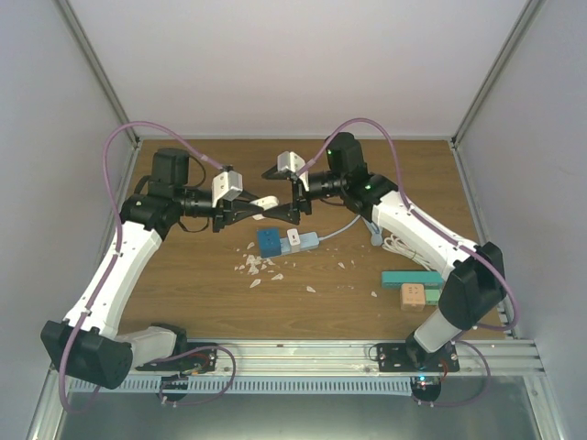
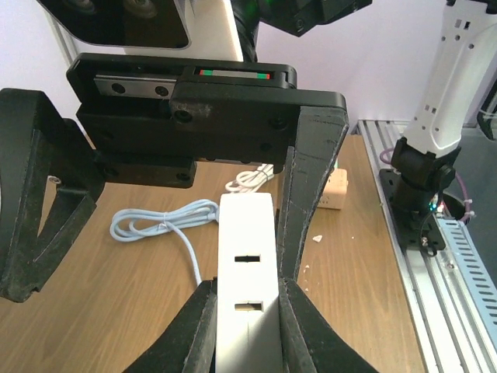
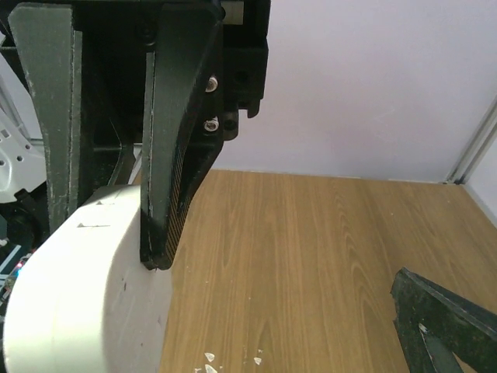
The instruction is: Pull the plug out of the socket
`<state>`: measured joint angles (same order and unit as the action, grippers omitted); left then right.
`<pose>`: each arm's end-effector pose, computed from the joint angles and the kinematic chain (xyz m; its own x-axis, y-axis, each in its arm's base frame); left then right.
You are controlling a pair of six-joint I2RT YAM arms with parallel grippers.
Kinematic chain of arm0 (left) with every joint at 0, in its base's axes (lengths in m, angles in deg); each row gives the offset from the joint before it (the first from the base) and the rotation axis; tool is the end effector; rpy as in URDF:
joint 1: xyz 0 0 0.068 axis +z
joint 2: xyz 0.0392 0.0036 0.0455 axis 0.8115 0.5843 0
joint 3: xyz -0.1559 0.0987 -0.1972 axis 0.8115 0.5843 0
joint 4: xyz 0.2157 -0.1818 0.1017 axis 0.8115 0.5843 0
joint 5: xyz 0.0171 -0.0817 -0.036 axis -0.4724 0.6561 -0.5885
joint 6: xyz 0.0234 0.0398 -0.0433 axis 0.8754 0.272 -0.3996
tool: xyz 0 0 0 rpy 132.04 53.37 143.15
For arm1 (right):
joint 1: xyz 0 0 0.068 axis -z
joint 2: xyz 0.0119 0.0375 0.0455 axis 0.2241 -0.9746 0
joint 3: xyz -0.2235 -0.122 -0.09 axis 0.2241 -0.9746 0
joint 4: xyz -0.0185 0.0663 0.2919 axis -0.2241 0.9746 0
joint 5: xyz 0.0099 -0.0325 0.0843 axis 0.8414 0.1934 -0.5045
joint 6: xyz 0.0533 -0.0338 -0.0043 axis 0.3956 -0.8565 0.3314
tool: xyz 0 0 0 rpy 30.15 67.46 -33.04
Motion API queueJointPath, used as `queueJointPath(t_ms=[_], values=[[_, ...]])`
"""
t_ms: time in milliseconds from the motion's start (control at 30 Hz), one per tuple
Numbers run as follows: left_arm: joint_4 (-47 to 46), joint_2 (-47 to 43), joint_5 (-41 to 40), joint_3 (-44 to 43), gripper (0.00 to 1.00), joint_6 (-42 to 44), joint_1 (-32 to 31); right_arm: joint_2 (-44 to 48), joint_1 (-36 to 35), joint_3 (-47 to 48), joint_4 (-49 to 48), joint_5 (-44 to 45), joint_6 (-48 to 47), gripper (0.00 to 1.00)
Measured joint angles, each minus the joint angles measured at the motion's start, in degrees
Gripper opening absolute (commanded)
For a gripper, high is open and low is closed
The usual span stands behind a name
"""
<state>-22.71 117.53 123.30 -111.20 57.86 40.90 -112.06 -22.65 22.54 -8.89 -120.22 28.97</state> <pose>0.2659 -0.1075 0.3687 -0.0024 0.2803 -0.9599 0.9893 0.1404 0.0385 0.3166 0.2742 0.3432 0.0007 -0.2161 -0.9764 -1.0000 -0.0045 0.0002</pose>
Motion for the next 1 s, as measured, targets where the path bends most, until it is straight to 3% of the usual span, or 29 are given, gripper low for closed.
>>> queueJointPath(t_ms=[400, 767, 1000], values=[[-2.7, 0.0, -1.4, 0.6, 0.0, -3.9, 0.6, 0.4, 0.4, 0.4, 0.5, 1.6, -2.2, 1.0], [-2.4, 5.0, 0.7, 1.3, 0.0, -9.3, 11.8, 6.5, 5.0, 0.2, -0.9, 4.9, -2.7, 1.0], [-3.8, 9.3, -6.8, 1.2, 0.0, -8.5, 18.1, 7.0, 9.8, 0.3, -1.7, 5.2, 3.1, 1.0]])
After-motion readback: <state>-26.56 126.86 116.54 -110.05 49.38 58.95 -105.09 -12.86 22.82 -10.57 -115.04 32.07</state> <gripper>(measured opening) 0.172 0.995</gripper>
